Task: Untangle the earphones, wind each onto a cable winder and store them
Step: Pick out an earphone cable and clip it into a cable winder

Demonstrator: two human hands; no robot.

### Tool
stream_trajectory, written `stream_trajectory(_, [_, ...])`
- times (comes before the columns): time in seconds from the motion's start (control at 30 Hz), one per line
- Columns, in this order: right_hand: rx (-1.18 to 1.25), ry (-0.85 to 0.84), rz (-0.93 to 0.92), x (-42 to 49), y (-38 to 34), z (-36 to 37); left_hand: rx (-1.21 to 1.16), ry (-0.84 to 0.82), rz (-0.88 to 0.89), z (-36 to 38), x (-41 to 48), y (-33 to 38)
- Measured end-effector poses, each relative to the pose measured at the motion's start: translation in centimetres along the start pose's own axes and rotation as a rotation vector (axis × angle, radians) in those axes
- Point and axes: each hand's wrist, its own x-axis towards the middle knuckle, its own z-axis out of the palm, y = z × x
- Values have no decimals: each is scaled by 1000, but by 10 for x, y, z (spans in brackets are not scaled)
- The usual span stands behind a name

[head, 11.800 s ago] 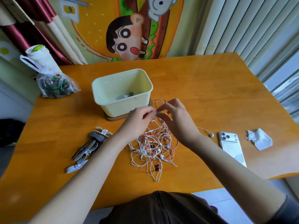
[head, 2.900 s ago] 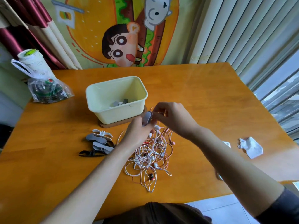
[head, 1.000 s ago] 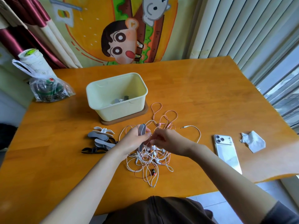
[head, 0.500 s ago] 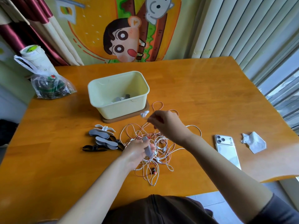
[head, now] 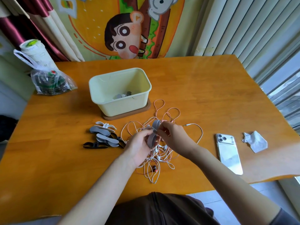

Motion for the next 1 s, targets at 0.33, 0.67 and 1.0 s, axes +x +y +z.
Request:
stream_trajectory(0.33, [111,198,-20,2,-12,-4,142,-49,146,1,-2,-2])
stream_trajectory(0.67, [172,150,-4,-5,-11,-1,150,-27,181,0,-3,1])
stream_trajectory(1.0, [111,184,1,-2,-6,5,87,-10,178,3,-3,0])
